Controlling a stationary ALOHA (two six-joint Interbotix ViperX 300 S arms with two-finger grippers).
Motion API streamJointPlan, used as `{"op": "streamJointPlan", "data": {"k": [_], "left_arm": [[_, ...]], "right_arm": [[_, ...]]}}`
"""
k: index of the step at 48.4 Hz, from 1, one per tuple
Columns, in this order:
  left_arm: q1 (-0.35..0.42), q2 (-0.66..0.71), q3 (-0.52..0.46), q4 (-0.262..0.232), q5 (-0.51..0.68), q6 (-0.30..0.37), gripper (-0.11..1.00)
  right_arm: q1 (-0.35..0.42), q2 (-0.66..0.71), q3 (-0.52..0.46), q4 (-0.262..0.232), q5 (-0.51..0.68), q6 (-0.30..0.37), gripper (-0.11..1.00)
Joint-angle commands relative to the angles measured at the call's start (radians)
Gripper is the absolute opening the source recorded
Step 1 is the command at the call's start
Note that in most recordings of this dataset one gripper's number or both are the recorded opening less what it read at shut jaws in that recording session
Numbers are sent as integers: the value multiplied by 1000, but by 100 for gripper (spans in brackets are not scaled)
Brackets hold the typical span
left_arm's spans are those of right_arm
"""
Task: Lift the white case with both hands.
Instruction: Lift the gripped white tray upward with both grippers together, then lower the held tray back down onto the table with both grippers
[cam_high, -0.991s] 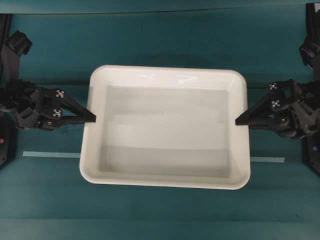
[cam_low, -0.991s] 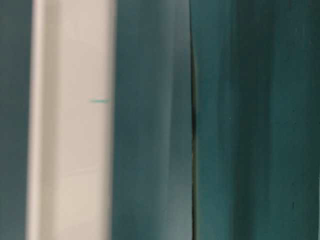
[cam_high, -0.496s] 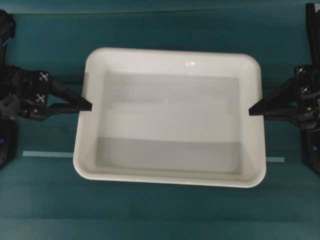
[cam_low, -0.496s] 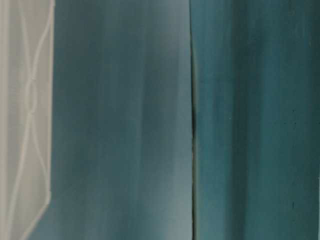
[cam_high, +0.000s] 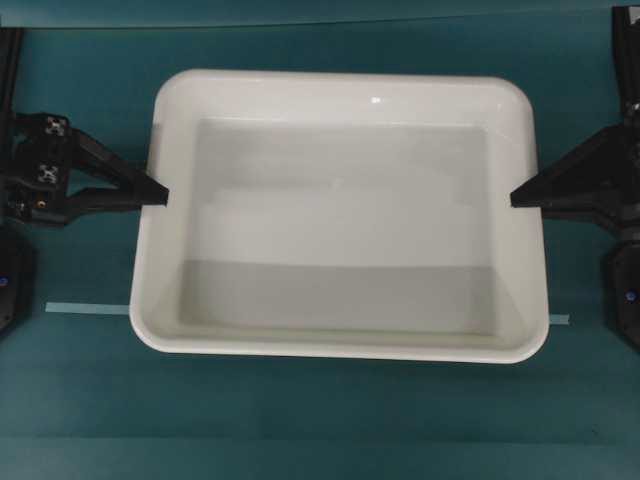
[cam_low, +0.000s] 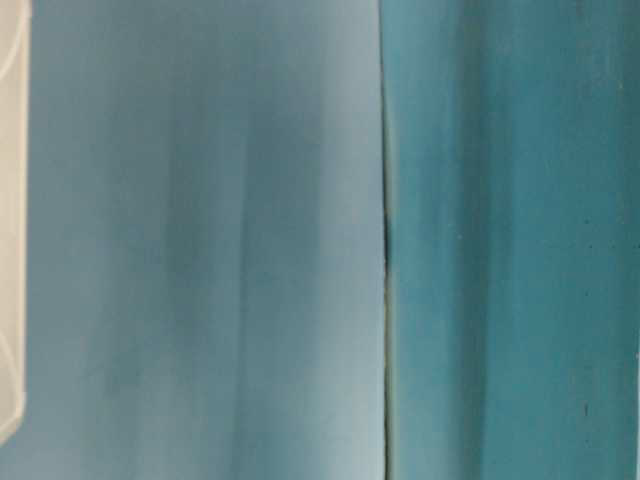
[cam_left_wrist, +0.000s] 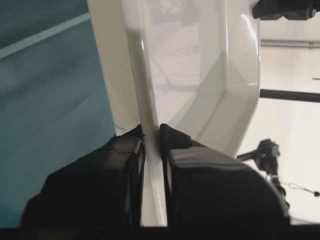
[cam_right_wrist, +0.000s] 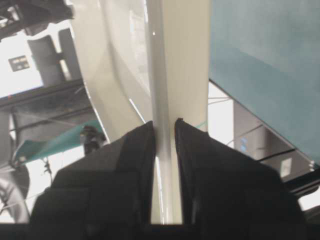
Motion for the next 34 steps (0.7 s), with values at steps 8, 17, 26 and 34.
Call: {"op": "streamJointPlan", "data": {"k": [8,17,26,34], "left_arm": [[-3,34,-89,2,-2,3,8],[-2,46,-117,3,17,5,8],[-2,46,-120,2,23,3,7],[-2,46,-124,2,23,3,7]], "right_arm": [[-5,11,-103,3,9,3,12],[-12,11,-129,3,63,3,12],[-15,11,-129,5,71,3,12],[-17,11,-126,5,69,2,12]]}}
